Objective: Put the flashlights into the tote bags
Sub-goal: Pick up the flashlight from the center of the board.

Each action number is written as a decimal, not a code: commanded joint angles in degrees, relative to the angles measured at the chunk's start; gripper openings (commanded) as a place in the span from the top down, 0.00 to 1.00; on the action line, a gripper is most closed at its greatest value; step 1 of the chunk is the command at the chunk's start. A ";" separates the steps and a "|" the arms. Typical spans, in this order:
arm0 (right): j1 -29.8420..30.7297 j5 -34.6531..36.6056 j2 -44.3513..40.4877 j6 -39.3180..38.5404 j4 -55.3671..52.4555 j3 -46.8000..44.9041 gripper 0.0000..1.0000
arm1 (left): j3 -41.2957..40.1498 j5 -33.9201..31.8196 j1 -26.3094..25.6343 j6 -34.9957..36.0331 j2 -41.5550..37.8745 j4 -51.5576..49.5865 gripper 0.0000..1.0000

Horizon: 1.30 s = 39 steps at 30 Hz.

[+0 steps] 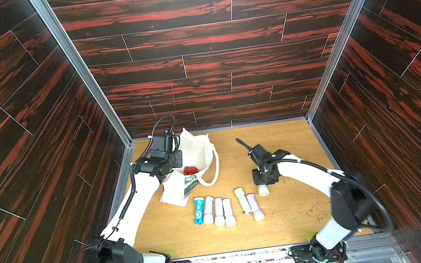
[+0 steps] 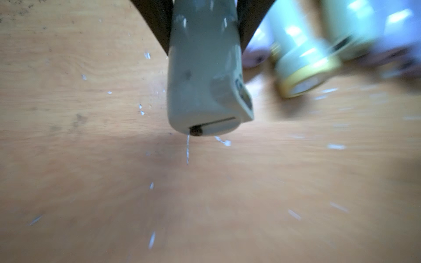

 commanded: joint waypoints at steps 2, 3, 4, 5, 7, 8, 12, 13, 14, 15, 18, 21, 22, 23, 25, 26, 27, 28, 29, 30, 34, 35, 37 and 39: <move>0.10 0.04 -7.30 1.12 -0.28 -0.97 1.00 | 1.01 2.53 0.00 -0.02 0.41 -2.01 1.00; 0.12 -0.11 -8.92 1.01 0.65 -1.35 1.00 | 1.52 3.04 -0.12 -0.03 0.44 -1.98 1.00; 0.12 -0.39 -10.20 0.91 1.30 -1.56 1.00 | 2.07 3.50 -0.11 -0.10 0.37 -2.06 1.00; 0.08 -0.84 -11.42 0.71 1.78 -1.66 1.00 | 2.69 3.80 -0.16 -0.12 0.36 -2.23 1.00; 0.17 -2.06 -13.51 0.65 3.09 -1.91 1.00 | 3.96 4.08 -0.26 -0.16 0.43 -2.75 1.00; 0.24 -2.84 -14.54 0.58 4.09 -2.16 1.00 | 4.70 4.29 -0.27 -0.23 0.54 -2.95 1.00; 0.81 -5.85 -17.83 1.19 8.34 -3.42 1.00 | 7.24 6.11 -0.85 -1.30 1.21 -3.19 1.00; 0.93 -6.57 -18.25 1.31 9.18 -3.46 1.00 | 7.84 6.68 -0.92 -1.56 1.37 -3.43 1.00; 1.15 -7.30 -18.63 1.55 10.16 -3.40 1.00 | 8.50 7.40 -1.18 -1.90 1.58 -3.68 1.00; 1.41 -8.14 -18.98 1.84 11.23 -3.26 1.00 | 8.94 8.29 -1.30 -2.43 1.71 -3.72 1.00; 2.26 -11.11 -19.08 2.84 14.74 -2.49 1.00 | 9.60 11.88 -1.75 -4.37 1.94 -3.59 1.00; 4.09 -12.45 -17.88 3.91 18.11 -0.99 1.00 | 9.13 14.96 -1.94 -6.72 1.78 -2.66 1.00; 4.79 -12.36 -17.57 4.41 19.17 -0.60 1.00 | 8.78 15.67 -1.89 -7.52 1.71 -2.08 1.00; 5.55 -12.56 -16.96 4.77 20.55 -0.24 1.00 | 8.44 16.50 -1.94 -8.37 1.68 -1.39 1.00; 6.81 -12.70 -15.50 5.51 22.81 0.91 1.00 | 7.84 18.17 -1.94 -10.01 1.64 -0.21 1.00; 7.29 -12.77 -14.47 5.92 23.67 1.57 1.00 | 7.53 19.09 -1.94 -10.81 1.68 0.36 1.00; 7.63 -12.78 -13.65 6.30 24.26 2.22 1.00 | 7.21 19.84 -1.94 -11.53 1.61 0.90 1.00; 7.88 -12.94 -12.55 6.77 25.01 2.90 1.00 | 6.80 20.68 -1.94 -12.41 1.57 1.70 1.00; 8.00 -13.18 -11.53 7.35 25.85 3.47 1.00 | 6.43 21.47 -1.94 -13.25 1.57 2.34 1.00; 7.97 -13.50 -10.65 7.63 26.64 3.89 1.00 | 6.10 22.13 -1.94 -13.89 1.48 2.50 1.00; 8.03 -15.03 -5.87 8.30 28.82 6.42 1.00 | 4.80 25.11 -1.94 -16.78 1.33 5.93 1.00; 8.08 -15.54 -4.73 8.17 29.15 7.07 1.00 | 4.48 25.83 -1.94 -17.56 1.23 6.30 1.00; 8.34 -15.62 -2.77 7.70 29.62 8.15 1.00 | 3.68 27.30 -1.94 -18.93 1.05 7.36 1.00; 8.59 -15.69 -1.08 6.99 29.93 9.07 1.00 | 2.80 28.67 -1.94 -20.29 1.07 8.43 1.00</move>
